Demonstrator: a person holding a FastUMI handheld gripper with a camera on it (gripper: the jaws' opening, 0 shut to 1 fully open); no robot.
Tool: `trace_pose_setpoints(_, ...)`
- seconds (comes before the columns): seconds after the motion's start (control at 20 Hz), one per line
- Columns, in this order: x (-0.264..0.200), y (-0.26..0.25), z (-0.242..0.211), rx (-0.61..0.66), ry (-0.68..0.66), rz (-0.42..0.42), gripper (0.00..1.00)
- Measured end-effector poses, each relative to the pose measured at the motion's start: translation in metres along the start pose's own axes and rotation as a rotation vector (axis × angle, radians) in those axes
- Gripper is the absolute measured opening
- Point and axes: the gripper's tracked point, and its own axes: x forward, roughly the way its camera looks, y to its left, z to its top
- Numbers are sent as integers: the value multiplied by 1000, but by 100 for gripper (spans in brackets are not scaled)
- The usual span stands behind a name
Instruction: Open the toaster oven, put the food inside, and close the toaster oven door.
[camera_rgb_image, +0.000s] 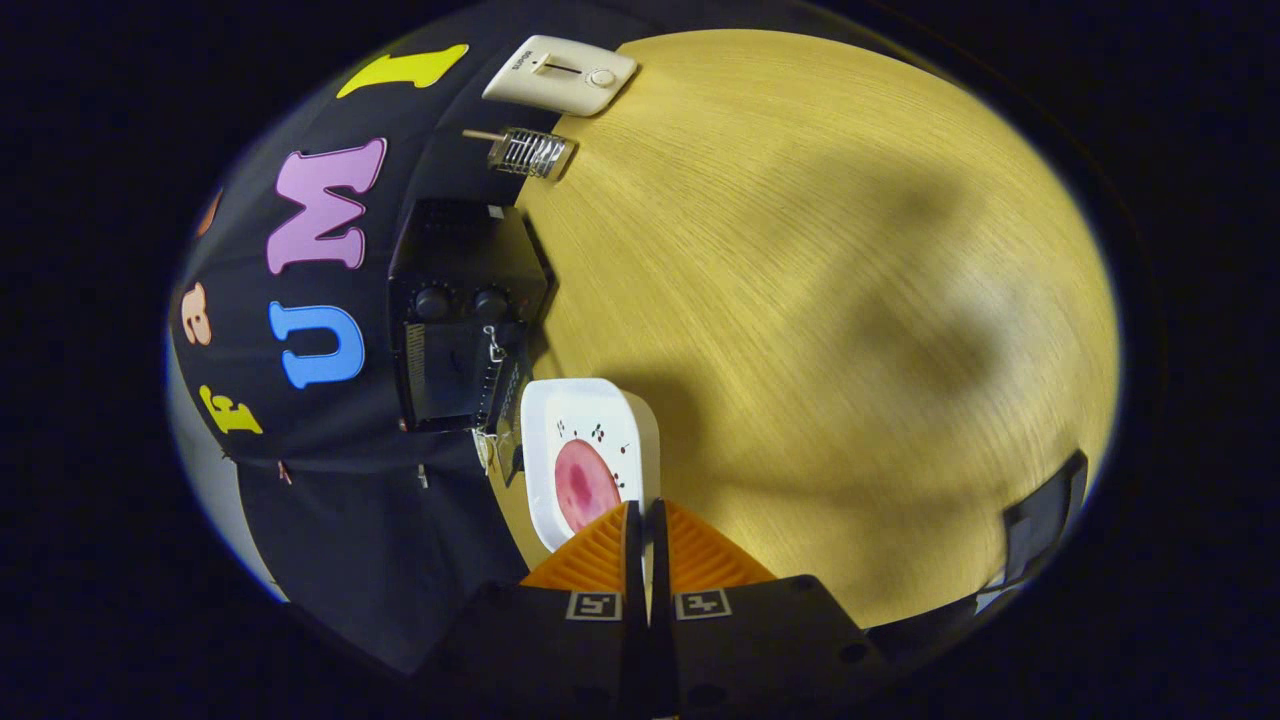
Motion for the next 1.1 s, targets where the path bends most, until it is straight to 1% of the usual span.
trace_pose_setpoints(0.1, 0, 24, -7, 35, -33, 23, 5)
trace_pose_setpoints(0.25, 12, 61, -17, 123, -94, 58, 5)
trace_pose_setpoints(0.35, 30, 85, -22, 164, -127, 74, 5)
trace_pose_setpoints(0.6, 84, 133, -31, 280, -215, 80, 5)
trace_pose_setpoints(0.75, 115, 153, -31, 336, -262, 65, 5)
trace_pose_setpoints(0.9, 143, 168, -23, 383, -329, 41, 5)
trace_pose_setpoints(1.1, 182, 188, -10, 478, -415, 25, 5)
